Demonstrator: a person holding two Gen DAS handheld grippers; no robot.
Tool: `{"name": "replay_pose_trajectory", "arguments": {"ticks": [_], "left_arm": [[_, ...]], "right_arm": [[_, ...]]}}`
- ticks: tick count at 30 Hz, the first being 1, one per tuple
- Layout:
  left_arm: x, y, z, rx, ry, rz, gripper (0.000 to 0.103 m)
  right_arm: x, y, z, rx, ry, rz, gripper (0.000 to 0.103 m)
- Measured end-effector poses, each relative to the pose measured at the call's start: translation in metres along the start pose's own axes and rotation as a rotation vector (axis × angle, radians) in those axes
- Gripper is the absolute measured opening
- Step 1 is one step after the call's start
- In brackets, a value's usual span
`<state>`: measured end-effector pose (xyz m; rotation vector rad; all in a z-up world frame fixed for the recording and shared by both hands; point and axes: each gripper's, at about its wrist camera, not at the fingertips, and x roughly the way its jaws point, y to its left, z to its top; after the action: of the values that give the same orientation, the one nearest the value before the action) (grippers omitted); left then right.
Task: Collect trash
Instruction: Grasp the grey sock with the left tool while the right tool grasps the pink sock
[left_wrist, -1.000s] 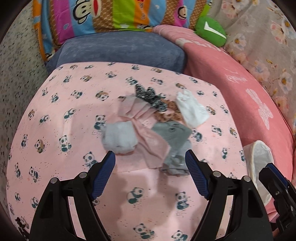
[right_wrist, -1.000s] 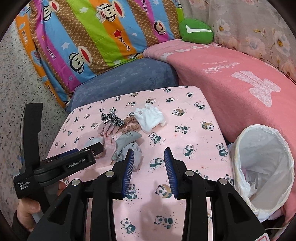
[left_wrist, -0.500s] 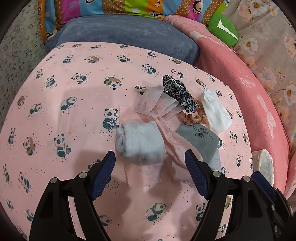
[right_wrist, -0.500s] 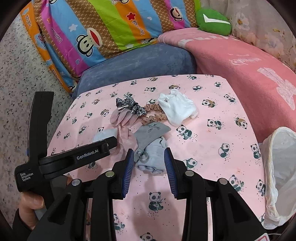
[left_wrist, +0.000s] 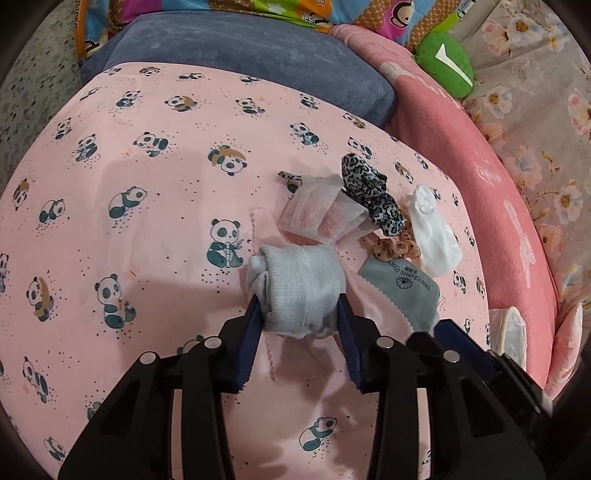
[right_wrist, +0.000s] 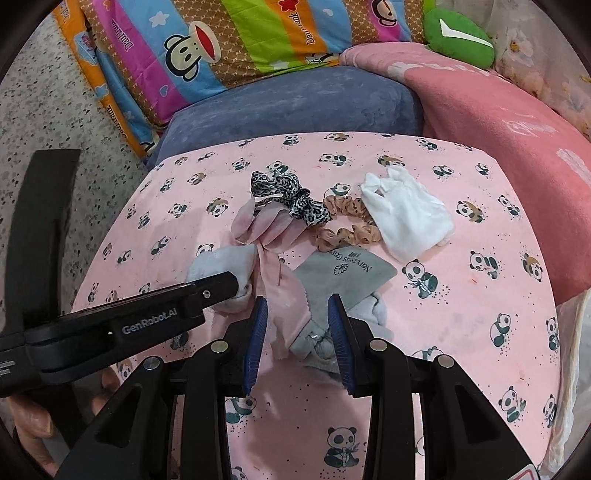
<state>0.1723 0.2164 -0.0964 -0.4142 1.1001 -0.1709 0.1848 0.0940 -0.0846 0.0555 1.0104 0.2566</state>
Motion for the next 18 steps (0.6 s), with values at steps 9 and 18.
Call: {"name": "replay_pose_trajectory", "arguments": {"ticks": [9,18], "left_arm": [[-0.012,0.005,0.004,0.001,-0.034,0.045,0.038],[-0.017,0.000,-0.001,0.012,-0.040,0.074,0.038]], "right_arm": [[0.027,0.010,0.000,-0.047,0.041,0.004,0.035],[0.034,0.014,-0.009,-0.073,0.083,0.033,0.003]]}}
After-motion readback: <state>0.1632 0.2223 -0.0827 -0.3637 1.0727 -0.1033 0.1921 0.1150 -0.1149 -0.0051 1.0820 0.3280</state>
